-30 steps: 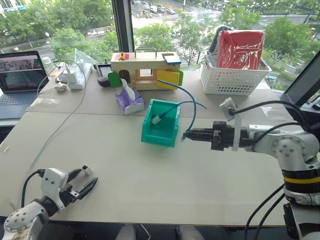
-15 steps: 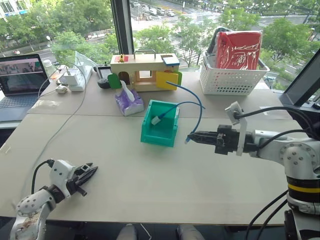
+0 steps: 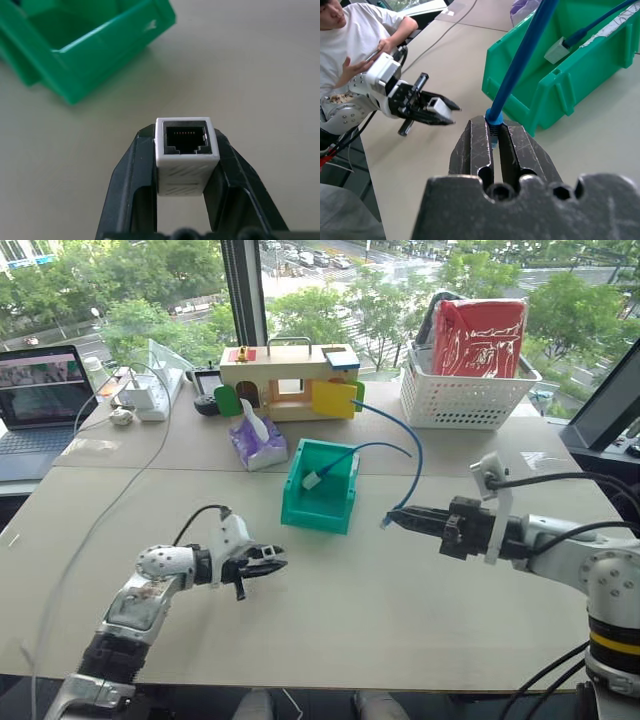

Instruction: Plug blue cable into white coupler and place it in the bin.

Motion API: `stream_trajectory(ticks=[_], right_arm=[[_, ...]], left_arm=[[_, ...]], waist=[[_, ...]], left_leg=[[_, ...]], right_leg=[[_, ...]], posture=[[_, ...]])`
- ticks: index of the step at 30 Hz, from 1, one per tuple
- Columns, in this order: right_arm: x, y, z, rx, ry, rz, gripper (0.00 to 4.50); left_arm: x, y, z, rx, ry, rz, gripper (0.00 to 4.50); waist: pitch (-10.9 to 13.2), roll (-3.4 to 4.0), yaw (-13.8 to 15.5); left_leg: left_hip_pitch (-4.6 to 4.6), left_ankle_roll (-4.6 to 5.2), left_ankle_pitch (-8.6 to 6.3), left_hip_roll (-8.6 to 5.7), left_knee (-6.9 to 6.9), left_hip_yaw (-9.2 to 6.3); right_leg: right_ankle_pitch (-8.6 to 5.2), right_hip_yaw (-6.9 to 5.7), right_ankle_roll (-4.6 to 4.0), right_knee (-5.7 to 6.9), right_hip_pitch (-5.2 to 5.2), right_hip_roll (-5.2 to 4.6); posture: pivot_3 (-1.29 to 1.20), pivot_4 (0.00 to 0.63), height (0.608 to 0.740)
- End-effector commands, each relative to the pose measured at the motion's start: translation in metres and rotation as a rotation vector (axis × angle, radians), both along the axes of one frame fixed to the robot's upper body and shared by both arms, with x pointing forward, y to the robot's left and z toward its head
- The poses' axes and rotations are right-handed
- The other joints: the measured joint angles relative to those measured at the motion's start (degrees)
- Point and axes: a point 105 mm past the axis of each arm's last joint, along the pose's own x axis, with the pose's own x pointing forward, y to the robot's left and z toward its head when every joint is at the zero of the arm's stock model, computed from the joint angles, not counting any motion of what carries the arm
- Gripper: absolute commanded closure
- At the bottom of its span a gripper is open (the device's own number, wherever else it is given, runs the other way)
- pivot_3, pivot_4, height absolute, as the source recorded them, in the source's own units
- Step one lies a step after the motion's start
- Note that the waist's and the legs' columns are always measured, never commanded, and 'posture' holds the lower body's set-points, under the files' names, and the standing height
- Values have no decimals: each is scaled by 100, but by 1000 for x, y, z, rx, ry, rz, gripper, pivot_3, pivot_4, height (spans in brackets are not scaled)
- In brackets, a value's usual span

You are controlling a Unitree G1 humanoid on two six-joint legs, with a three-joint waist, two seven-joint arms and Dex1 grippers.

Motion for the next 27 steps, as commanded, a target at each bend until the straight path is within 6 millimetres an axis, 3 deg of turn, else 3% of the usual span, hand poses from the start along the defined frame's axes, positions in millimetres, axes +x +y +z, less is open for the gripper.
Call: stream_trajectory(ticks=[1, 5, 10, 22, 24, 27], right_arm=[[-10, -9, 13, -3, -83, -79, 4500], [-22, -10, 9, 6, -94, -141, 4500], [-34, -14, 5, 17, -91, -221, 4500], [-39, -20, 8, 23, -87, -280, 4500], [-38, -20, 9, 20, -86, -276, 4500], [-35, -20, 11, 17, -86, -266, 4500]], left_arm=[[3, -44, 13, -16, -35, -186, 3800], [0, -77, 5, 14, -36, -280, 3800], [1, -103, 1, 16, -54, -331, 3800], [-3, -110, -26, 92, -89, -321, 3800], [-4, -108, -27, 85, -69, -310, 2798], [-4, -105, -27, 77, -44, -294, 1925]], waist=[[0, -1, 67], [-1, -1, 96], [0, 0, 51], [-1, -1, 34], [-1, -1, 35], [-1, -1, 33]], left_leg=[[-7, -1, 1, -3, 12, -7], [-13, -2, 1, -5, 21, -7], [-12, 2, 1, -5, 15, -12], [7, 1, 2, -5, 20, -13], [14, 1, 1, -5, 20, -13], [18, 1, 1, -6, 20, -14]], right_leg=[[0, -7, 1, -1, 2, -1], [2, -6, 6, -6, 5, -3], [3, -6, 5, 0, 2, -1], [2, -5, 7, -3, 29, -1], [2, -5, 8, -6, 39, -2], [1, -5, 9, -7, 44, -2]], posture=[[0, 150, 734], [0, 150, 734], [0, 150, 734], [0, 150, 734], [0, 150, 734], [0, 150, 734]])
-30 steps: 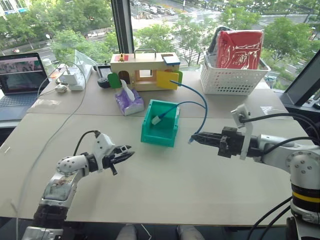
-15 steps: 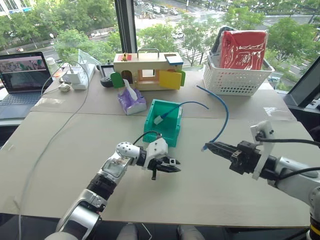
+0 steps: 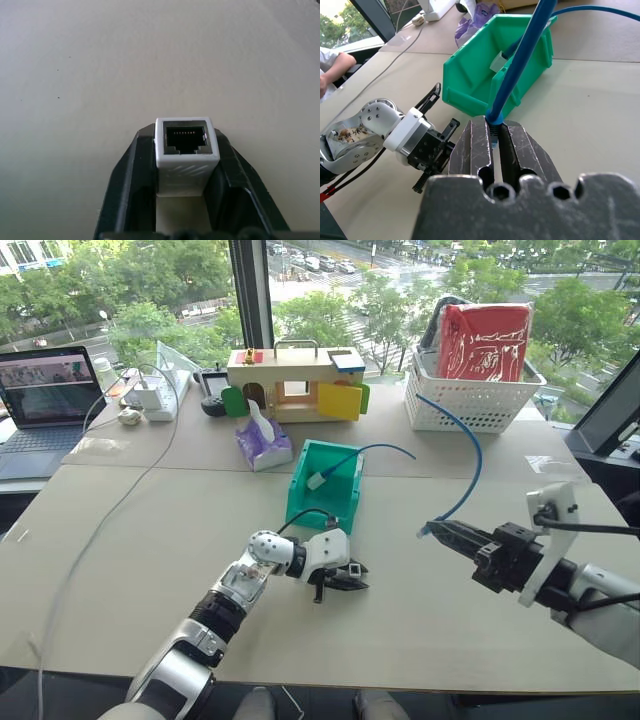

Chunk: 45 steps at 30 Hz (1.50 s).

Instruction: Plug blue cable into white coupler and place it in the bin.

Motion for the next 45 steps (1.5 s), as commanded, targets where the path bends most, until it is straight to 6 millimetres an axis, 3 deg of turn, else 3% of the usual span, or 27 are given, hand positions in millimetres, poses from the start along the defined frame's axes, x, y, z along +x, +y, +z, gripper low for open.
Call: stream_trajectory(ticks=[1, 5, 11, 24, 25, 27, 34, 41, 45], right_arm=[[0, 4, 10, 15, -33, 33, 4500], [2, 7, 12, 10, -29, 62, 4500], [6, 10, 14, 11, -33, 82, 4500], [8, 11, 15, 5, -37, 87, 4500], [8, 11, 15, 3, -37, 87, 4500], [8, 11, 15, -2, -36, 83, 4500], [8, 8, 14, -12, -33, 67, 4500], [7, 11, 3, 6, -6, 13, 4500], [12, 23, -11, 111, 42, -82, 4500]], left_arm=[[-5, 5, -5, 21, 30, 2, 1628], [-4, 12, -8, 40, 36, 28, 229], [-6, 21, -18, 62, 59, 54, 229], [-3, 20, -23, 66, 77, 79, 229], [-4, 20, -23, 67, 88, 76, 753], [-5, 21, -24, 70, 112, 74, 1168], [-7, 17, -14, 53, 141, 56, 3782], [4, -2, 11, 81, 76, 65, 3865], [2, -10, 9, 156, 90, 89, 3865]], waist=[[0, 0, -7], [0, 0, -15], [-1, 0, -39], [-2, -1, -34], [-2, 0, -35], [-3, 0, -37], [-3, 0, -42], [-2, -1, -19], [-2, -2, -17]], left_leg=[[1, 0, 0, 0, 0, 0], [5, 0, 0, 0, 0, 0], [18, 0, 0, 1, -2, -2], [39, 0, 0, 1, -2, -1], [40, 0, 0, 1, -2, -2], [40, 0, 0, 1, -2, -1], [41, 0, 0, 1, -3, -2], [36, 0, 0, 0, -3, -1], [35, 0, -1, 0, -3, -3]], right_leg=[[0, 0, 0, 0, 1, 0], [0, 0, 0, 0, 3, 0], [-2, 0, 2, -1, 19, 1], [-13, 0, 22, -3, 40, 0], [-15, 0, 24, -3, 40, 0], [-15, 0, 25, -3, 41, 0], [-17, 0, 27, -3, 40, 1], [-18, 0, 29, -7, 39, 0], [-21, 0, 33, -8, 38, 1]], posture=[[0, 150, 734], [0, 150, 734], [0, 150, 734], [0, 150, 734], [0, 150, 734], [0, 150, 734], [0, 150, 734], [0, 150, 734], [0, 150, 734]])
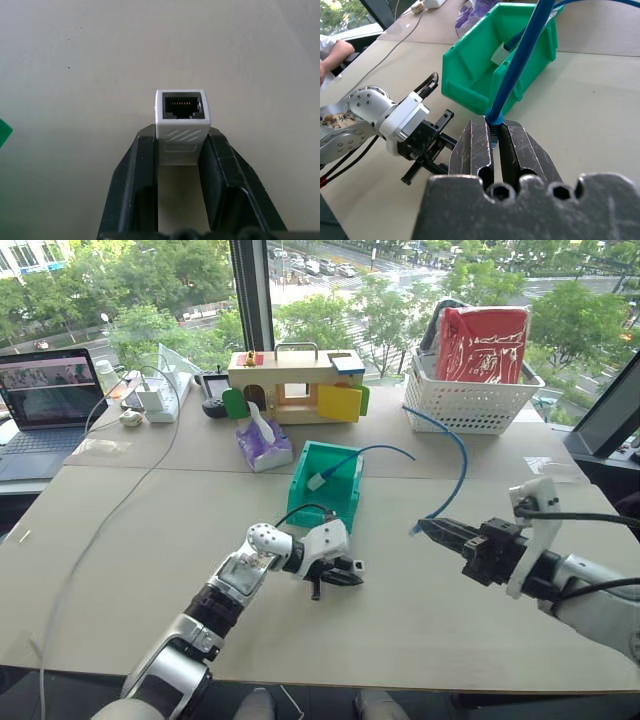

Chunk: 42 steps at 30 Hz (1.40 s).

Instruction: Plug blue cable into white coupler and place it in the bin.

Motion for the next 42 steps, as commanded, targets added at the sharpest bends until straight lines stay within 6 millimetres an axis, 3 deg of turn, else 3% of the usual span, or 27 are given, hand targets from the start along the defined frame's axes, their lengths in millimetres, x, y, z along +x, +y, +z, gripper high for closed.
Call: stream_trajectory(ticks=[1, 8, 20, 42], right_arm=[[-1, 18, -8, 91, 19, -65, 4500], [-2, 32, -36, 225, 134, -201, 4500], [-4, 45, -65, 260, 219, -192, 4500], [3, 34, -69, 242, 164, -226, 4500]], left_arm=[[0, -10, 0, 66, -4, 35, 3865], [-8, -17, -3, 123, 11, 36, 3865], [-12, -17, -1, 119, 16, 67, 3865], [-13, -17, -1, 85, 34, 59, 3865]], waist=[[0, 0, -7], [-1, 1, 6], [-1, 1, -2], [-1, 1, -5]], left_leg=[[0, 0, 0, 0, -1, 0], [-3, 0, 0, -1, -2, -1], [-2, 0, 0, 0, -3, -2], [-2, -1, 0, 0, -3, -1]], right_leg=[[0, 0, 0, 0, -2, 0], [0, 0, -1, -1, -3, -1], [-1, 0, -1, -1, -4, -1], [-2, 0, 0, -2, -5, -1]], posture=[[0, 150, 734], [0, 150, 734], [0, 150, 734], [0, 150, 734]])
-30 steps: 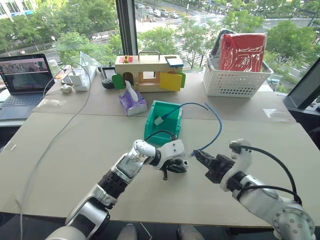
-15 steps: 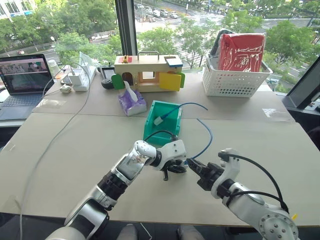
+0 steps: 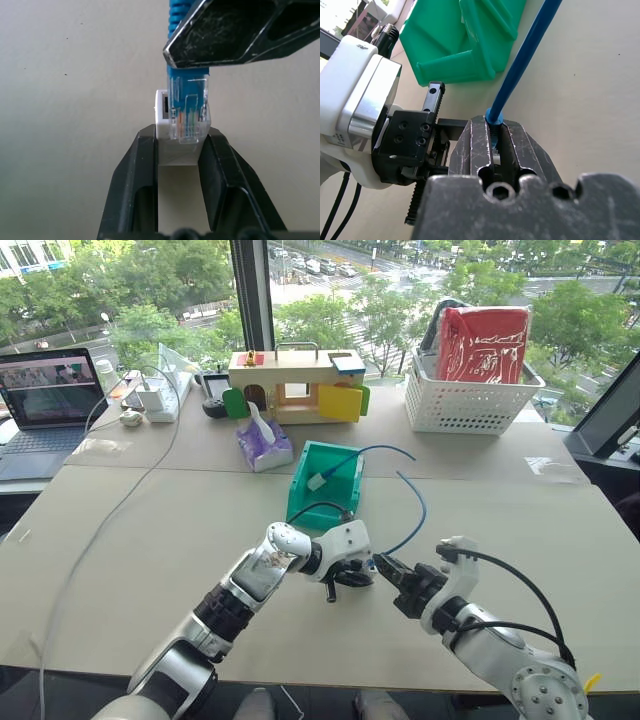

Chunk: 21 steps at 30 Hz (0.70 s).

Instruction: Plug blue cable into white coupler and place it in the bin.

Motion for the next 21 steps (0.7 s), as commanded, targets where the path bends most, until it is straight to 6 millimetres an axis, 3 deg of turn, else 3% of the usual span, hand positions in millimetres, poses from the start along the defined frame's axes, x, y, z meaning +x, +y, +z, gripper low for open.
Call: stream_trajectory(ticks=[1, 21], right_arm=[[0, -8, 4, -6, -29, -27, 4500], [-7, 1, -12, 25, 38, 7, 4500]], left_arm=[[-6, -1, -5, 4, 25, -22, 3865], [-7, -3, -4, 14, 18, -32, 3865]], waist=[[0, 0, 0], [-1, 1, -10]], left_leg=[[0, 0, 0, 0, 0, 0], [2, 0, 0, 0, 0, 0]], right_leg=[[0, 0, 0, 0, 0, 0], [-1, 0, 1, 0, 2, 0]], posture=[[0, 150, 734], [0, 150, 734]])
